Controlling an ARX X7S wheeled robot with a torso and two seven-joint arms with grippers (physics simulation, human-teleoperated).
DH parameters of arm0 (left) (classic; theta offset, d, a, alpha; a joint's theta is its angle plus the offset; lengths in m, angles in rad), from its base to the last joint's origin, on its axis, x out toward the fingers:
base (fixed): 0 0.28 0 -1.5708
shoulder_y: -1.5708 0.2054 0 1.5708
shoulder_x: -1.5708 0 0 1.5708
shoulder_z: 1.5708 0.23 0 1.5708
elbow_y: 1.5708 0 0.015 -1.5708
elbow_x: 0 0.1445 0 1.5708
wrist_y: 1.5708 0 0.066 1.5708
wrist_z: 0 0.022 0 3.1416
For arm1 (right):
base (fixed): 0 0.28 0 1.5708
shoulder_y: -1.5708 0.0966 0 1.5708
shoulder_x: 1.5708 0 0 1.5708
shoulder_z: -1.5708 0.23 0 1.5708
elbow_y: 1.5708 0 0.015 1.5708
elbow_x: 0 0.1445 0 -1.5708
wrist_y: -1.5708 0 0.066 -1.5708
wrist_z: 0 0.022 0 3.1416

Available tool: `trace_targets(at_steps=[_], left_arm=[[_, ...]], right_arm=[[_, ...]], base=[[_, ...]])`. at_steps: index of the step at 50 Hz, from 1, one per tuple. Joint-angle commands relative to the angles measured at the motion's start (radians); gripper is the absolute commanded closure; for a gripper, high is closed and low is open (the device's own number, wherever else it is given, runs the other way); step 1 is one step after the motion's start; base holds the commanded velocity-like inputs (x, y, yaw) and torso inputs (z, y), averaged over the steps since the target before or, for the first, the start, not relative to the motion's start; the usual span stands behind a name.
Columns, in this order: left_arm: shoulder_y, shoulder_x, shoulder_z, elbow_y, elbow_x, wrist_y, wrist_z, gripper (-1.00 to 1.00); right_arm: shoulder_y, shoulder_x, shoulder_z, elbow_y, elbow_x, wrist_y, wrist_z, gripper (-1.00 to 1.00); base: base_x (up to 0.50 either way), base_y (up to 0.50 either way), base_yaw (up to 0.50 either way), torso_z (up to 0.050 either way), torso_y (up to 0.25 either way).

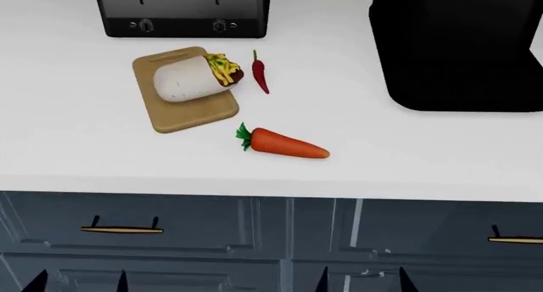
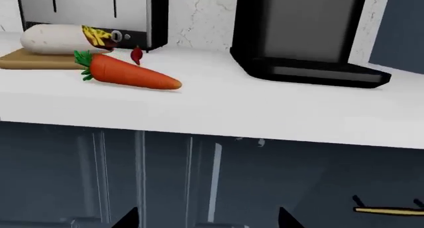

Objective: Clear the non-vegetable object off the cutting board and place the vegetables onto it.

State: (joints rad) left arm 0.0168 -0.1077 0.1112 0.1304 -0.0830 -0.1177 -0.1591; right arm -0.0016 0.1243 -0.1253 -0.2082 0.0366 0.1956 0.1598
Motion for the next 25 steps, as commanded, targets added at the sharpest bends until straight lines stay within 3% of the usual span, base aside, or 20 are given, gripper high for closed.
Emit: trace_targets(at_steps=[1, 15, 25], left_arm=[[-0.011, 0.004, -0.019, 0.177, 0.006, -0.182, -0.012, -1.0], [-0.174, -0.025, -0.041, 0.496, -0.065, -0.637, -0.05, -1.0], [-0.334, -0.048, -0.003, 0.583, -0.056, -0.822, -0.074, -1.0]], right_arm=[[0.034, 0.033, 0.022, -0.264, -0.03, 0.295, -0.023, -1.0], [0.276, 0.132, 0.009, -0.507, -0.044, 0.72, -0.092, -1.0], [0.5, 0.185, 0.004, -0.528, -0.024, 0.925, -0.157, -1.0]], base=[[0.0, 0.0, 0.0, 0.0, 0.0], [0.0, 0.0, 0.0, 0.0, 0.0], [0.0, 0.0, 0.0, 0.0, 0.0]])
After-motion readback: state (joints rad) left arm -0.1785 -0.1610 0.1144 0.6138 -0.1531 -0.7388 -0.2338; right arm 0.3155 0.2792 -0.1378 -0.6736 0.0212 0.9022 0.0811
